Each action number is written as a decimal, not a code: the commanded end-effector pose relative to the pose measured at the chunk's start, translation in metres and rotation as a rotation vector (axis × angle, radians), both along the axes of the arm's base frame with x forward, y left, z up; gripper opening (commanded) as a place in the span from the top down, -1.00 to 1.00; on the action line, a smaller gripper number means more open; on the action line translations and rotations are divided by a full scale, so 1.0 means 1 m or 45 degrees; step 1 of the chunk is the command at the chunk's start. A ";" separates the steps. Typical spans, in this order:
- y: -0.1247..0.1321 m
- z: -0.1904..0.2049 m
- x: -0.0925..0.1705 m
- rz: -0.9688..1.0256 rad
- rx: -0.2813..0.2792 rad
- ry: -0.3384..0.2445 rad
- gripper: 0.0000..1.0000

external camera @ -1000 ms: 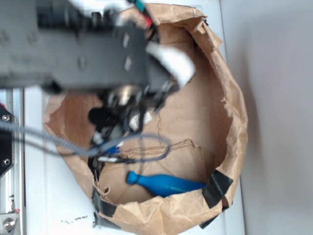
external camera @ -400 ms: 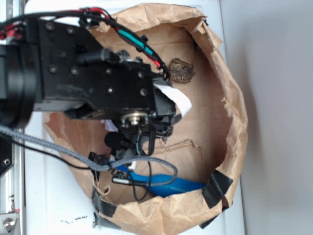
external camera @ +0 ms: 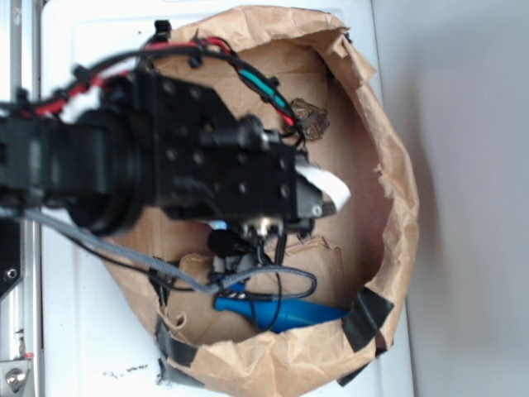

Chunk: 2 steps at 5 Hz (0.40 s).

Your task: Grab the white paper.

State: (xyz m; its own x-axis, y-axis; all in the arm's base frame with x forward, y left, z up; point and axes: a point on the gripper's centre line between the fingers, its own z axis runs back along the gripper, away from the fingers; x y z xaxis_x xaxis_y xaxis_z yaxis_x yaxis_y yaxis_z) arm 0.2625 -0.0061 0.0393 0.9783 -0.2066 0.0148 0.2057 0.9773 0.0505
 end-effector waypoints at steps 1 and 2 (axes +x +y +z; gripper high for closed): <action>-0.038 0.011 -0.051 -0.076 -0.012 -0.105 1.00; -0.035 0.022 -0.084 -0.081 -0.039 -0.134 1.00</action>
State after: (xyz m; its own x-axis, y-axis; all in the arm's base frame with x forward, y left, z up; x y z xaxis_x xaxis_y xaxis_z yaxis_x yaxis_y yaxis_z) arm 0.1804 -0.0358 0.0533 0.9670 -0.2281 0.1134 0.2238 0.9734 0.0494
